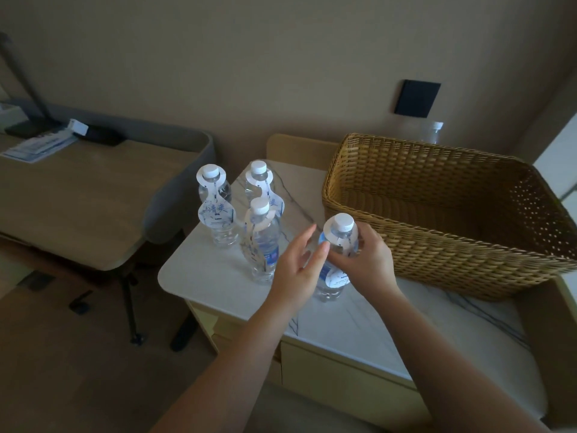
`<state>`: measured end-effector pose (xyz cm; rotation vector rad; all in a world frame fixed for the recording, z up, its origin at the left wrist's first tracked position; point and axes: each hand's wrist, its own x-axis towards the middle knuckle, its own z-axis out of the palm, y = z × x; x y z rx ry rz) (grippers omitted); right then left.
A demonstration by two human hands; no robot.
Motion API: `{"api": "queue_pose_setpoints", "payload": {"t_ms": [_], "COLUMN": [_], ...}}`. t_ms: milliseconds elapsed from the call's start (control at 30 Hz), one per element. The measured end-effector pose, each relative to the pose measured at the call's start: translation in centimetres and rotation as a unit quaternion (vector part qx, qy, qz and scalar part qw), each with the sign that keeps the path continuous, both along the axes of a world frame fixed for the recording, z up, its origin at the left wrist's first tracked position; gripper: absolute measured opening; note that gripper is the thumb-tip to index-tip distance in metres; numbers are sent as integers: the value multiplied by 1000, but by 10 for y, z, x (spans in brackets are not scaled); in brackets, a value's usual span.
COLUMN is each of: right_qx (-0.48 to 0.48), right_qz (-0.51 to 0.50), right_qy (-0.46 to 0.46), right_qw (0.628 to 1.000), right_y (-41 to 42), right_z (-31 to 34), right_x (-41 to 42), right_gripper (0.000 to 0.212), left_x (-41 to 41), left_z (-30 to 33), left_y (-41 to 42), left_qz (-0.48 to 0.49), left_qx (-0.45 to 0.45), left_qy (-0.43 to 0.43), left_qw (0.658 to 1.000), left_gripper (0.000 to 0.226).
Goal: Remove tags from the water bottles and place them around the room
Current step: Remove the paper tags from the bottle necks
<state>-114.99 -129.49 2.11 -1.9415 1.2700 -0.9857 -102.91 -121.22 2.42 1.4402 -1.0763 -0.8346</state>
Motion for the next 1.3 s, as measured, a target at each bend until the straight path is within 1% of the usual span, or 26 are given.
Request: {"api": "queue_pose_setpoints", "payload": {"t_ms": [67,167,200,233,267,333,367,433,467,567,633,700,767,867,967,1067,1133,1233,1300], "right_qx": [40,120,144,169,193,223,230,236,237,238,230,219,202,160,156,195,240,292,280], "right_qz": [23,71,76,75,72,60,51,39,38,46,60,75,82,60,27,-37,-79,-160,-221], "right_qy": [0,-22,-30,-36,-44,-72,-99,-175,-206,-266,-292,-307,-313,-320,-339,-322,-290,-209,-128], "right_qw": [999,990,986,982,978,970,967,955,948,933,926,923,924,932,928,926,923,919,925], "right_y": [-2,-6,-6,-5,-4,-1,1,5,7,12,15,18,18,17,16,20,26,28,26], "right_z": [0,-5,-9,-14,-20,-33,-37,-39,-36,-21,-8,6,17,29,23,-5,-34,-76,-96], "right_x": [-10,-27,-33,-39,-44,-51,-54,-59,-62,-69,-68,-64,-58,-54,-69,-100,-119,-132,-134], "right_gripper": [67,95,100,100,94,67,49,16,9,14,13,13,15,19,16,12,11,15,17], "left_x": [-4,-7,-7,-5,-3,1,2,5,6,7,6,4,2,2,2,0,0,-1,-2], "left_z": [-3,-6,-7,-8,-9,-12,-13,-15,-15,-17,-19,-21,-23,-22,-21,-21,-22,-23,-23], "left_y": [-3,-4,-5,-7,-9,-16,-20,-26,-28,-29,-28,-27,-26,-27,-26,-24,-24,-25,-25], "left_qz": [-26,-23,-17,-11,-6,-1,3,8,5,-4,-6,-9,-10,-6,1,4,8,8,8], "left_qx": [-4,-26,-35,-41,-45,-46,-47,-48,-47,-40,-43,-50,-54,-51,-50,-69,-79,-81,-83], "left_qy": [7,15,24,26,16,-34,-55,-69,-67,-69,-56,-30,-23,-24,-25,-40,-51,-58,-56], "left_qw": [1000,999,999,999,999,998,997,996,997,997,997,998,998,998,998,997,996,995,995], "left_gripper": [44,30,29,32,38,50,52,50,49,47,46,42,41,43,38,37,38,39,40]}}
